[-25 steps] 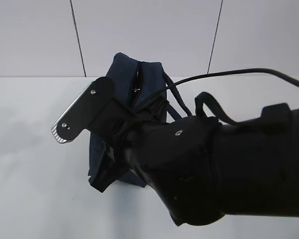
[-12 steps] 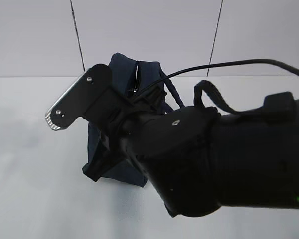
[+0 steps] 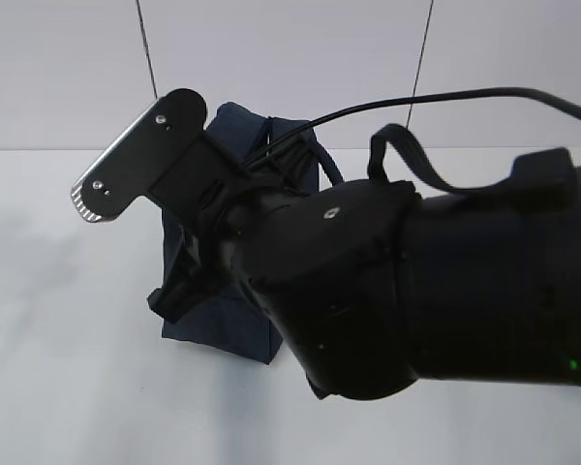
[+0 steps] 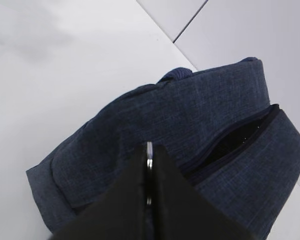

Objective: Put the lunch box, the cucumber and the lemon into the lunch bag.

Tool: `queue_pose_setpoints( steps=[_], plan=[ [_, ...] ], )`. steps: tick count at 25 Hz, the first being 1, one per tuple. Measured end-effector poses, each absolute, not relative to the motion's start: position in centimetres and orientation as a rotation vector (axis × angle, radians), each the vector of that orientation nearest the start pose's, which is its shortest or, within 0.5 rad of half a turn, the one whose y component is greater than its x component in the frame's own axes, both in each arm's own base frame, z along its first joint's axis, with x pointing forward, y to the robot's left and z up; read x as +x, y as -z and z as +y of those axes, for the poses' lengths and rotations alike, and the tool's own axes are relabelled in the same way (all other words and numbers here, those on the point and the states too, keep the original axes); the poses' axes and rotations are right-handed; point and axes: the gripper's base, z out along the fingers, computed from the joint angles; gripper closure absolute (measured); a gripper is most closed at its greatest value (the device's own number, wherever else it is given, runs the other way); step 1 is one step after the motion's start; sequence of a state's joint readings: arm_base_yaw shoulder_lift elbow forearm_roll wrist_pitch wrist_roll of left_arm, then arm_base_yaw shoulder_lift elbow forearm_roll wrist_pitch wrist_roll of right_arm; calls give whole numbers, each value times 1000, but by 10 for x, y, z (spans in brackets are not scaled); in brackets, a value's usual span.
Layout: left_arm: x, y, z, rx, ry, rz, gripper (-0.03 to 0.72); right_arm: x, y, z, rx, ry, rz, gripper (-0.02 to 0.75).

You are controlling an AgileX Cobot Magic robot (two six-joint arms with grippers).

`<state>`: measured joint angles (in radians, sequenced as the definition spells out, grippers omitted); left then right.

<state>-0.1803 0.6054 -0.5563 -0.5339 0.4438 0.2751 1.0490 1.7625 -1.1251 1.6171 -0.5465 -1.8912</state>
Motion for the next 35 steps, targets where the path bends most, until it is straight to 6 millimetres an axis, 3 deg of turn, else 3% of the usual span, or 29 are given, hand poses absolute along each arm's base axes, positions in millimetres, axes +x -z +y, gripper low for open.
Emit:
queue_pose_setpoints(
  steps=[9, 19, 26, 35],
  plan=[
    [117, -316, -42, 116, 476, 1938, 380, 250, -244, 298, -943, 120, 1810, 730],
    [117, -316, -42, 116, 476, 1938, 380, 260, -245, 297, -941, -23, 1848, 730],
    [117, -316, -42, 116, 476, 1938, 380, 255, -243, 304, -966, -191, 1889, 730],
    [117, -316, -42, 116, 476, 1938, 380, 254, -246, 303, -968, -203, 1885, 730]
  ],
)
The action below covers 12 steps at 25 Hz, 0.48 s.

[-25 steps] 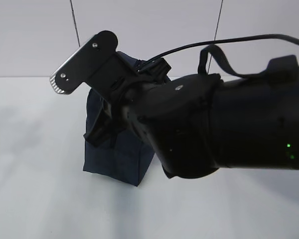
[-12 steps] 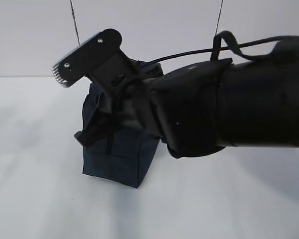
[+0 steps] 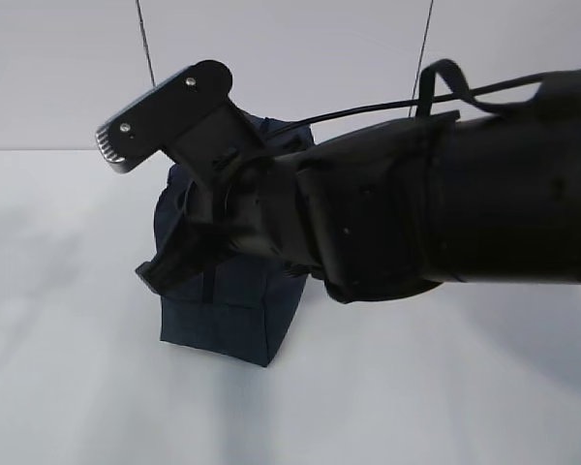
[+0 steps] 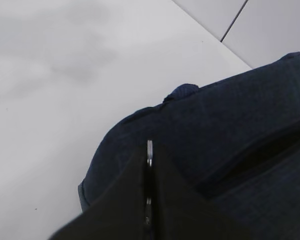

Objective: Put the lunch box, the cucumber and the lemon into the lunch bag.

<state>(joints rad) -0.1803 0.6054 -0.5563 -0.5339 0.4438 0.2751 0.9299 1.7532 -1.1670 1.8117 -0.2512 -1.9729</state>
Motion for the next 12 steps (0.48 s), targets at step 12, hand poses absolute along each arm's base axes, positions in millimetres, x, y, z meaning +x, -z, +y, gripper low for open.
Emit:
queue_pose_setpoints(
  steps=[12],
  plan=[
    [121, -314, -42, 116, 472, 1958, 380, 251, -267, 294, -927, -181, 1852, 730]
  ],
)
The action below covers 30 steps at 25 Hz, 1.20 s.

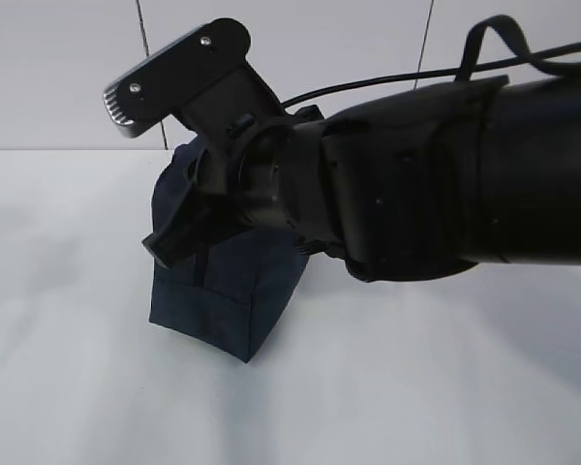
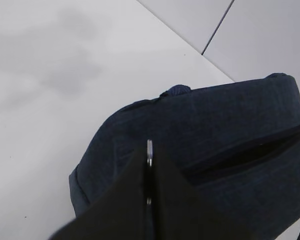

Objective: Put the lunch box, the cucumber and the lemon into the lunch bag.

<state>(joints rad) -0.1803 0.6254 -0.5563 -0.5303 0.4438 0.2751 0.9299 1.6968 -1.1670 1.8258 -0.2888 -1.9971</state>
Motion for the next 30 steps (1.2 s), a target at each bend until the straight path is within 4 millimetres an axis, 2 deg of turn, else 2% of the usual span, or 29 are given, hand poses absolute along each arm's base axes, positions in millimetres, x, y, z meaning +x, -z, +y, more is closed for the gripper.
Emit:
queue_pose_setpoints(
  steps=[8, 16, 30],
  plan=[
    [122, -313, -42, 115, 471, 1965, 380, 246, -256, 291, -968, -177, 1871, 730],
    [128, -310, -43, 110, 471, 1990, 380, 243, -257, 295, -998, -246, 1851, 730],
    [129, -310, -45, 82, 508, 1989, 380, 242, -257, 296, -1005, -262, 1845, 730]
  ],
)
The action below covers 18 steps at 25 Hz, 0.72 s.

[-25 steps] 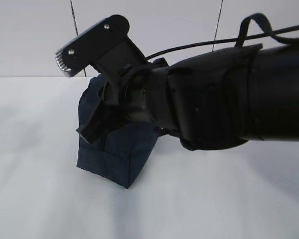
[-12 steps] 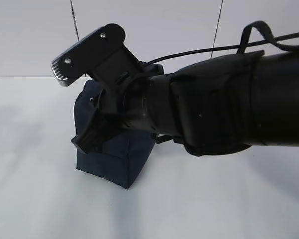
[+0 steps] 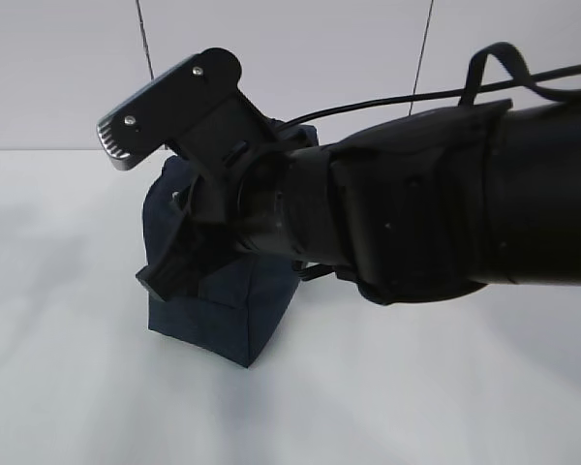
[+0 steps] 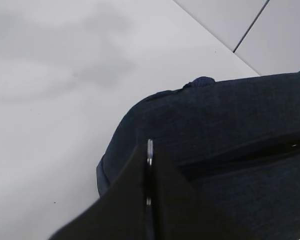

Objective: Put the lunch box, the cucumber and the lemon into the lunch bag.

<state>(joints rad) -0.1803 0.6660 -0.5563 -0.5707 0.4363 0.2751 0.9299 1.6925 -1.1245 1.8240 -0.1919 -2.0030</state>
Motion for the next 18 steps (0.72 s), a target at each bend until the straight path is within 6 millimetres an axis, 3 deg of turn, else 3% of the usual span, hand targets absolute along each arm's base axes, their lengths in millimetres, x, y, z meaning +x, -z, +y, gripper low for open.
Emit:
queue_pose_setpoints(
  steps=[18],
  plan=[
    [130, -312, -45, 35, 552, 1965, 380, 244, -257, 294, -990, -231, 1855, 730]
  ],
)
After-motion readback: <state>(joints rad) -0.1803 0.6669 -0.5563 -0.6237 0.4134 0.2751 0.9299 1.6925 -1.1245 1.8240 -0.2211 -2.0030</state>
